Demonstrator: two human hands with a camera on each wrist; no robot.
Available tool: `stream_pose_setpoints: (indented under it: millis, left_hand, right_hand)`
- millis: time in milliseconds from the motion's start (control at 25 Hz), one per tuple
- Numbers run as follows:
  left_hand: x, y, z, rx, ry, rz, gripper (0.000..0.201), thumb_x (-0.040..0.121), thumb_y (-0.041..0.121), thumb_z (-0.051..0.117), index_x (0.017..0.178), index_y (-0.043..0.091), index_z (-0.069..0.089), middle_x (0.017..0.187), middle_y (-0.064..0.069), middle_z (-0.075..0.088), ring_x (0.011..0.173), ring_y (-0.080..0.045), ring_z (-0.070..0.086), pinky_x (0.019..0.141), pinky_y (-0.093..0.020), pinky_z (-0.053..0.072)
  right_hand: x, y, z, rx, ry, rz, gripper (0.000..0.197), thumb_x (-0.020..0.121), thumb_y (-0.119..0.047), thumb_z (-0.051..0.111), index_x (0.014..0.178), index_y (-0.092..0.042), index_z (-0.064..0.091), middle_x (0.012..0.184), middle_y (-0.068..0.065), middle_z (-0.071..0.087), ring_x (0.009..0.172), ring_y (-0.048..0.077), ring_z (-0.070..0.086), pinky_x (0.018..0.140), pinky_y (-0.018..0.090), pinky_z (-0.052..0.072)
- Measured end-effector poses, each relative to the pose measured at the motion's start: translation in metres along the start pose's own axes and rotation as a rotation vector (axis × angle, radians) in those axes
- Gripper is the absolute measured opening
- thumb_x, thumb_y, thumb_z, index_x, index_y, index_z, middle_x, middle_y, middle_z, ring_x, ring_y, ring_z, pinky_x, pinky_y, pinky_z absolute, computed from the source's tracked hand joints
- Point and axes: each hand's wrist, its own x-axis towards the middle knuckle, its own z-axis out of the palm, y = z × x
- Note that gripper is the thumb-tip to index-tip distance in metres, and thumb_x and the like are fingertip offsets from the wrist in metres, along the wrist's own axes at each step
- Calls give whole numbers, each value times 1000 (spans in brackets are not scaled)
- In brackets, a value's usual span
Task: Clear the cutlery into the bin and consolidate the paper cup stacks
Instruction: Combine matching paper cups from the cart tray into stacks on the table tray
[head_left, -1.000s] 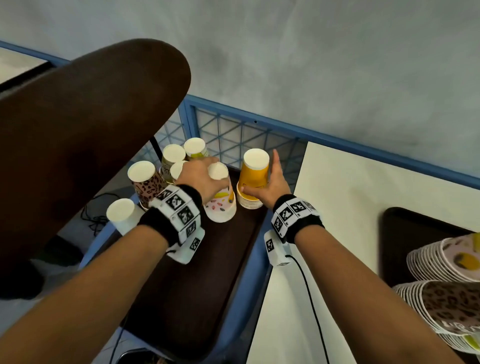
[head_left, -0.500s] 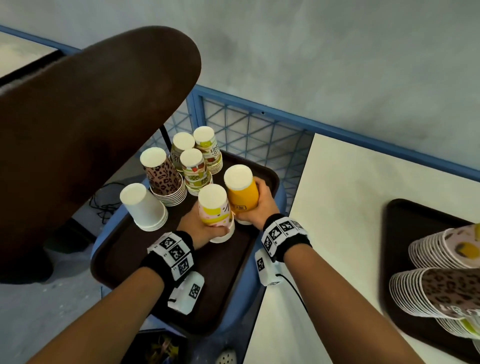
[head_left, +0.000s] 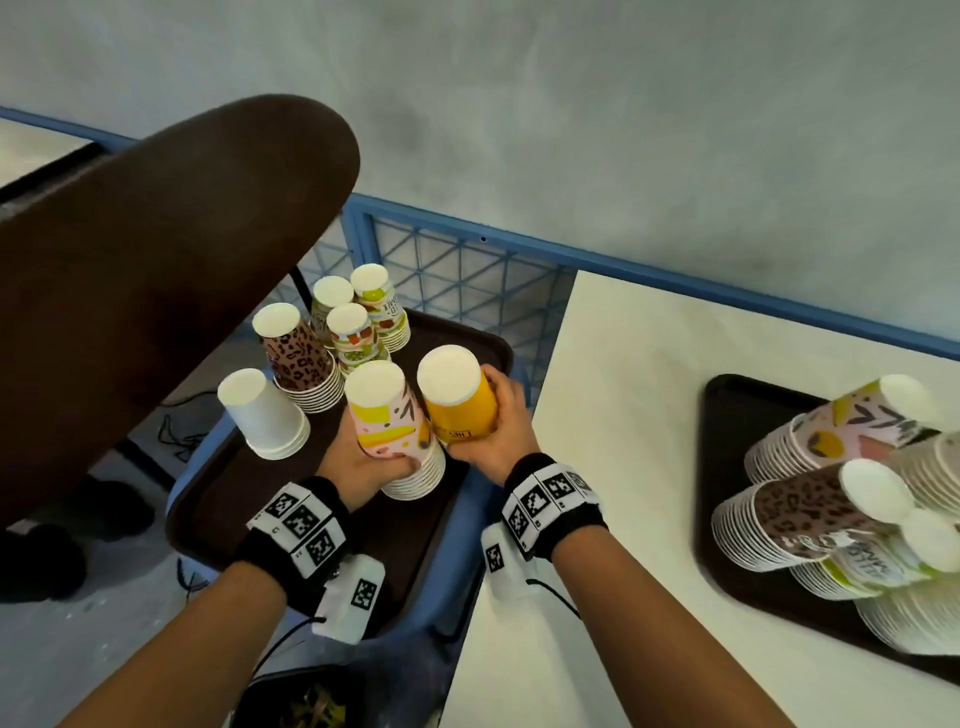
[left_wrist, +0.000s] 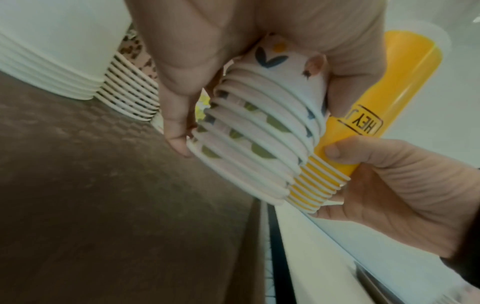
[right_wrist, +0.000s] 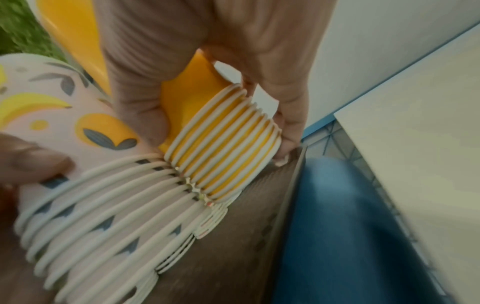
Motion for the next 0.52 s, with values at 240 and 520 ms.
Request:
stream_pose_setpoints:
  millis: [240,520]
  left_hand:
    - [-49,47,70,-116,-173,82,108,31,26,83,127,5,37,110,-3,61,98,-12,63,87,-29,52]
    - [-118,117,194,-224,-311,172,112,31,44,91,125,3,44,108,-4,69,95,-9,68,77,-19,54]
  right_hand:
    - [-87,2,-86,42,101,-2,88,42,-32,77,109,-58,26,131,1,42,122,30,40,103,47,40]
    - [-195,1,-224,77,317,-165,84,45,-37,81,107,-65,31,119,-10,54,114,19,51,99,44,45]
